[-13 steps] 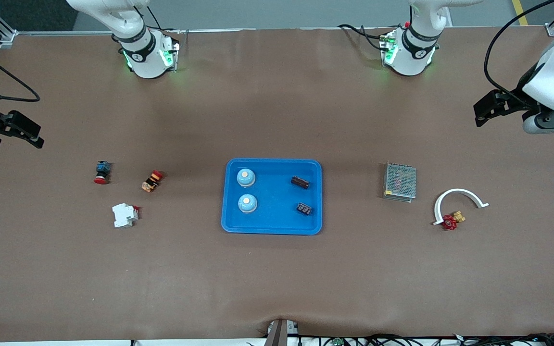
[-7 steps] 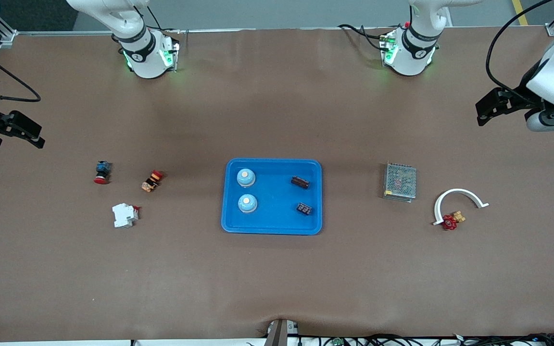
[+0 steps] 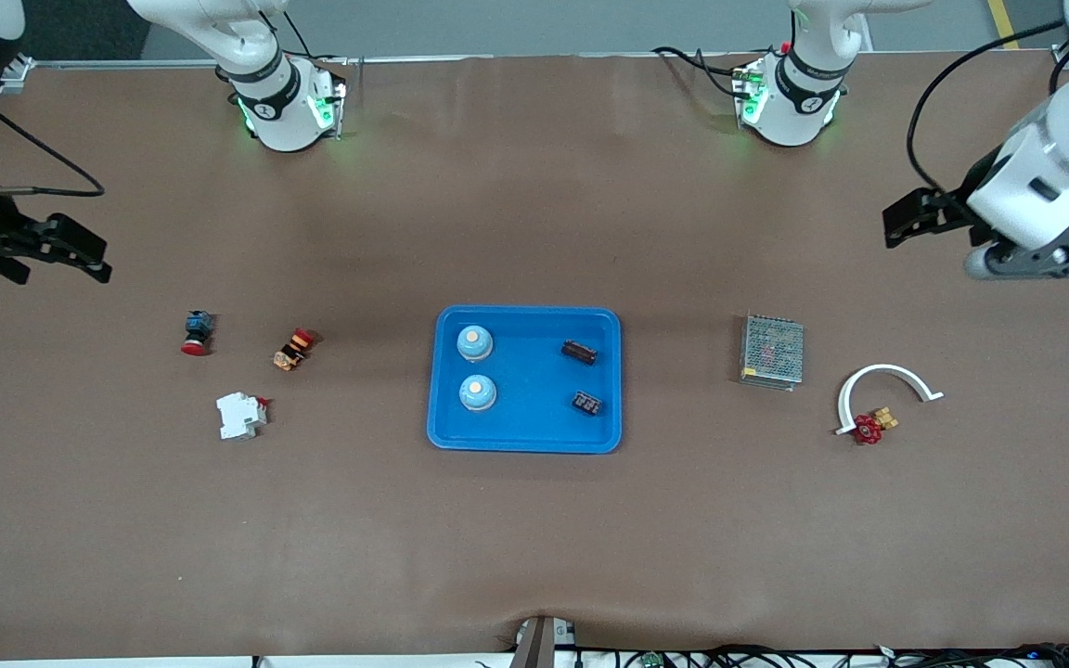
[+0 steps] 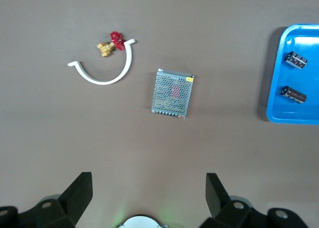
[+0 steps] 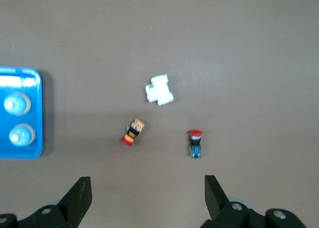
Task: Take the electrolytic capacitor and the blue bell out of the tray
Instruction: 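Reach the left gripper to a capacitor while the right gripper reaches a bell, then grasp the capacitor with the left gripper while the right gripper grasps the bell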
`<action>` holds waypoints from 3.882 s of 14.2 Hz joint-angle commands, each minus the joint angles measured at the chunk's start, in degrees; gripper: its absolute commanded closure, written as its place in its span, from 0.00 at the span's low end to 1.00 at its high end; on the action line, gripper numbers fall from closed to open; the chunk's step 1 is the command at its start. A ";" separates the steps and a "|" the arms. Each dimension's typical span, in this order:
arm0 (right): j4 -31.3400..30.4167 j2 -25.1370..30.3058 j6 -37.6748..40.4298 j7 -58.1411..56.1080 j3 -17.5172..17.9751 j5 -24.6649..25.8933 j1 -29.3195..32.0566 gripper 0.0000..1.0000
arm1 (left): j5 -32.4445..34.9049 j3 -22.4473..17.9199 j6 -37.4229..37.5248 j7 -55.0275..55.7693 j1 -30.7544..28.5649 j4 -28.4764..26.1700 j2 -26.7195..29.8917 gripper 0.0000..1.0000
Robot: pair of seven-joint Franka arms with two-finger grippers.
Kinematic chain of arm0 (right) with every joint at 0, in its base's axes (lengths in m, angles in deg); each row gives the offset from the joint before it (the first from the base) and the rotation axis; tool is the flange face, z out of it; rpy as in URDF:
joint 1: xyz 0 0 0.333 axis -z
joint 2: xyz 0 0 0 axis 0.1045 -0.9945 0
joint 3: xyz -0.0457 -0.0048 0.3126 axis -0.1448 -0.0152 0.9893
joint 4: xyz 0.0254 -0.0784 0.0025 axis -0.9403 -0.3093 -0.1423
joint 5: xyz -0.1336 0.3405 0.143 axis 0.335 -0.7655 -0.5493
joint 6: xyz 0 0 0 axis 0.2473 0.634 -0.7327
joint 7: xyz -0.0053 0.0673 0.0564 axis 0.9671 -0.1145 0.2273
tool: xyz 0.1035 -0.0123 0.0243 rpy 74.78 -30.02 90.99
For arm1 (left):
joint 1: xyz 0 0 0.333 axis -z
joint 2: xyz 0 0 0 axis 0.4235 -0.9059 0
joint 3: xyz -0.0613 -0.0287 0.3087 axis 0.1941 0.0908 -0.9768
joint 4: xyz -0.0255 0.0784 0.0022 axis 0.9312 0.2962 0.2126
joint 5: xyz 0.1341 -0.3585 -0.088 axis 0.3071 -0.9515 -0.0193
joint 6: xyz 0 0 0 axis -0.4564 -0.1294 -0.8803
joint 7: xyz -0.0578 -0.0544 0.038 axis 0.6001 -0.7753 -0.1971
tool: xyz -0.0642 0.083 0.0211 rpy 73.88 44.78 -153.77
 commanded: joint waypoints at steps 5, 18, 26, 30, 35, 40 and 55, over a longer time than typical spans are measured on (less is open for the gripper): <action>0.91 -3.98 2.02 1.10 -0.03 -1.11 -7.31 0.00 | -0.07 0.25 -12.75 18.22 8.83 -7.03 -6.50 0.00; 1.09 -17.42 -16.85 22.08 -0.03 -6.04 -21.55 0.00 | 2.38 0.07 -37.72 76.40 29.49 -7.04 -26.89 0.07; 1.35 -26.83 -30.30 27.18 -0.03 -6.22 -25.34 0.00 | 5.38 -0.01 -48.45 88.82 30.82 -7.04 -34.72 0.18; 1.53 -31.05 -35.93 29.05 -0.03 -6.22 -27.53 0.00 | 6.08 -0.01 -49.69 89.09 30.82 -6.52 -36.57 0.27; 3.02 -36.67 -40.07 31.50 -0.03 -5.96 -29.38 0.00 | 6.26 0.08 -51.18 89.00 30.91 -6.25 -37.89 0.33; 5.13 -41.78 -44.03 31.77 -0.03 -5.87 -30.35 0.00 | 6.17 0.08 -52.15 88.39 30.64 -5.99 -38.25 0.95; 7.94 -47.93 -46.14 31.95 -0.03 -5.95 -32.37 0.00 | 6.26 -0.80 -33.18 71.09 21.34 -6.78 -24.10 1.00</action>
